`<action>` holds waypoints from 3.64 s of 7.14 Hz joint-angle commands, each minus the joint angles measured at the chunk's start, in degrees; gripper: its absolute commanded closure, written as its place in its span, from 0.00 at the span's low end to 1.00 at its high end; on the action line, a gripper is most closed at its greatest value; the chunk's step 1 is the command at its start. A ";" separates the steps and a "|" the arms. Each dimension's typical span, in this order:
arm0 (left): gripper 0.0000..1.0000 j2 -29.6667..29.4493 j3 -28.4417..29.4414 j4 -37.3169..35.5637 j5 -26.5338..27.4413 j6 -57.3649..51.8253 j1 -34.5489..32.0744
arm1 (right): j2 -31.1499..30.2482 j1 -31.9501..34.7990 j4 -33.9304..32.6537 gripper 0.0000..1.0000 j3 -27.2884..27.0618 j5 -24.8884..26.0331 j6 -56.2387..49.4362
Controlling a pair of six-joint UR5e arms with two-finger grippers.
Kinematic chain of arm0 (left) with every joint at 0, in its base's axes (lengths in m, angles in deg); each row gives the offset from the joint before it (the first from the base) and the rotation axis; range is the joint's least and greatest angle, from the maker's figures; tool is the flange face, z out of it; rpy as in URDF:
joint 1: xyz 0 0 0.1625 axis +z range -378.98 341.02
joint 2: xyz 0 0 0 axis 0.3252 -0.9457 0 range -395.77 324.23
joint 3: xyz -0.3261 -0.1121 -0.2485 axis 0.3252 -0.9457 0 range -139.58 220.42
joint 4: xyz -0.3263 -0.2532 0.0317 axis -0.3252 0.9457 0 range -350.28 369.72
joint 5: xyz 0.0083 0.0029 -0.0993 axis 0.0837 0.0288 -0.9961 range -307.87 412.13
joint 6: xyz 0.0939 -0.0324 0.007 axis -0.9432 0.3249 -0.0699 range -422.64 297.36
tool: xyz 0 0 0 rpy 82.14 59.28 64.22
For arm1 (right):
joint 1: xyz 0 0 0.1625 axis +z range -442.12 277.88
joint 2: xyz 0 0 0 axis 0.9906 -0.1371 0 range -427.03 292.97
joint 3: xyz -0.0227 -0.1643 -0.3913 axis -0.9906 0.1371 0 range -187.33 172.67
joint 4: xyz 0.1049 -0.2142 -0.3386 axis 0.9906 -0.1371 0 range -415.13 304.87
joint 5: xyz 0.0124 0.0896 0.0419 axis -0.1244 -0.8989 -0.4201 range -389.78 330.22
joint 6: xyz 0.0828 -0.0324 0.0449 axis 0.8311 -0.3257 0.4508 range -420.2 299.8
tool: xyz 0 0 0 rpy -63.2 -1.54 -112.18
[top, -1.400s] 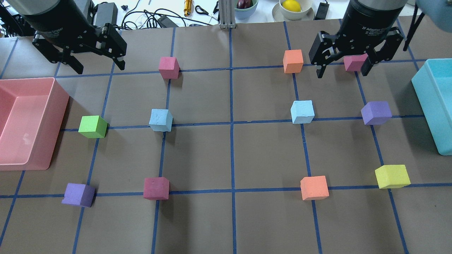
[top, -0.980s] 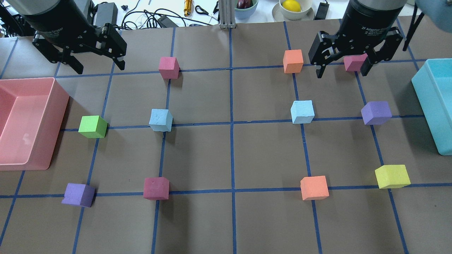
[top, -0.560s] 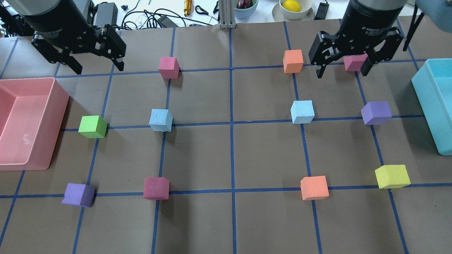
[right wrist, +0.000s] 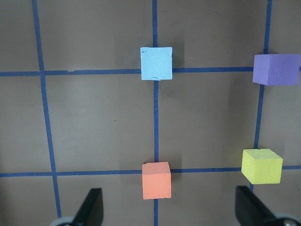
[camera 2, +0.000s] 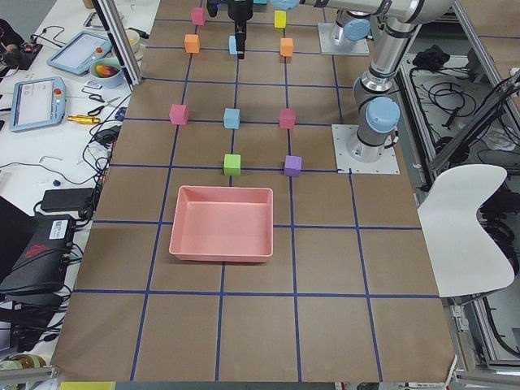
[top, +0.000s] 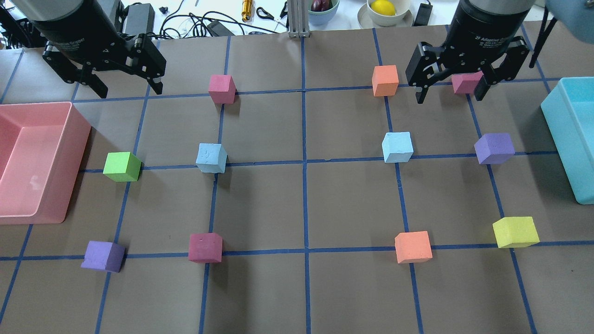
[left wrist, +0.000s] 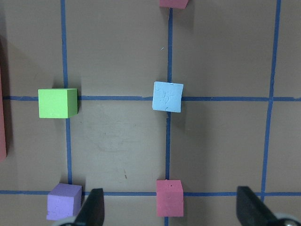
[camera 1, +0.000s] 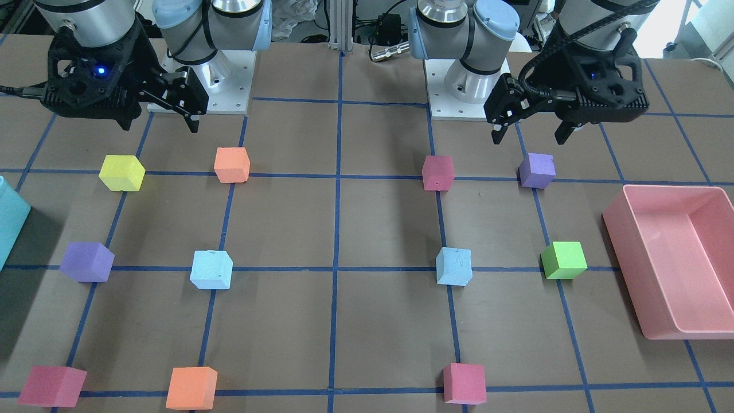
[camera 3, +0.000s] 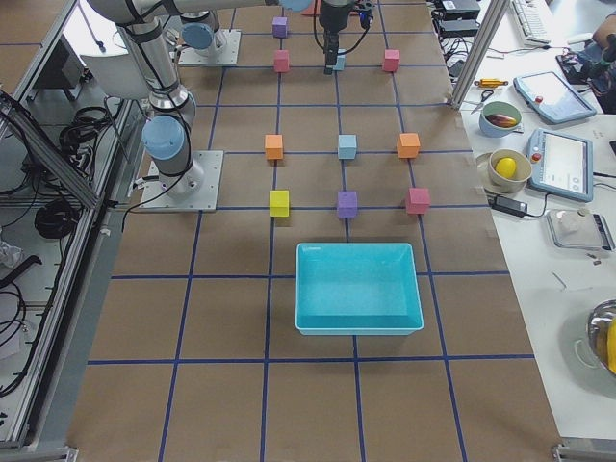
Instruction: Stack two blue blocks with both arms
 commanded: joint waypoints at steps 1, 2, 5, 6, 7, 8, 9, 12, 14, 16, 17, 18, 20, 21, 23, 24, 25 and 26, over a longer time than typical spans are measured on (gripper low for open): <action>0.00 -0.37 0.06 -0.03 -0.08 0.13 0.00 | 0.09 0.09 -0.23 0.00 -0.21 0.73 -0.52; 0.00 -0.37 0.06 -0.03 -0.08 0.13 0.00 | 0.87 0.00 0.11 0.00 -0.91 0.91 -0.70; 0.00 -0.37 -0.02 -0.03 -0.08 0.13 0.00 | 6.30 -0.35 -1.98 0.00 -2.75 0.82 0.08; 0.00 -0.37 -0.02 -0.03 -0.08 0.13 0.00 | 8.76 -0.35 -8.78 0.00 -3.98 0.91 -0.09; 0.00 -0.37 -0.11 -0.03 -0.08 0.22 0.00 | 11.83 -0.44 -14.94 0.00 -6.34 0.74 -0.70; 0.00 -0.29 -0.29 -0.03 -0.08 0.13 0.00 | 13.69 -0.53 -22.05 0.00 -8.80 0.82 -0.88; 0.00 0.15 -0.55 -0.12 -0.08 0.04 0.00 | 15.10 -0.61 -26.30 0.00 -11.26 0.74 -0.79; 0.00 0.15 -0.64 -0.12 -0.08 0.13 0.00 | 18.44 -1.14 -27.22 0.00 -12.69 0.04 0.26; 0.00 0.15 -0.64 -0.12 -0.08 0.22 0.00 | 20.82 -1.14 -27.22 0.00 -12.69 -0.23 0.26; 0.00 0.15 -0.73 -0.12 -0.08 0.39 0.00 | 22.23 -1.14 -27.30 0.00 -12.69 -0.23 0.26; 0.00 0.15 -0.73 -0.03 -0.08 0.39 0.00 | 23.10 -1.14 -27.30 0.00 -12.69 -0.23 0.26; 0.00 0.07 -0.73 -0.12 -0.08 0.65 0.00 | 23.72 -1.14 -27.30 0.00 -12.61 -0.23 0.35; 0.00 -0.11 -0.64 -0.12 -0.08 0.75 0.00 | 24.25 -1.06 -27.57 0.00 -12.60 -0.41 1.22; 0.00 -0.11 -0.64 -0.12 -0.16 0.75 0.00 | 24.87 -1.05 -27.83 0.00 -12.52 -0.41 1.23; 0.00 -0.11 -0.64 -0.12 -0.16 0.75 0.00 | 26.10 -1.14 -29.58 0.00 -12.69 -0.32 1.32; 0.00 -0.11 -0.73 -0.12 -0.16 0.75 0.00 | 26.28 -1.06 -29.59 0.00 -12.78 -0.32 1.32; 0.00 -0.02 -0.73 -0.12 -0.25 0.75 0.00 | 26.28 -1.14 -30.03 0.00 -12.95 -0.32 1.32; 0.00 -0.02 -0.73 -0.12 -0.25 0.75 0.00 | 26.36 -1.14 -31.94 0.17 -12.96 -0.32 1.32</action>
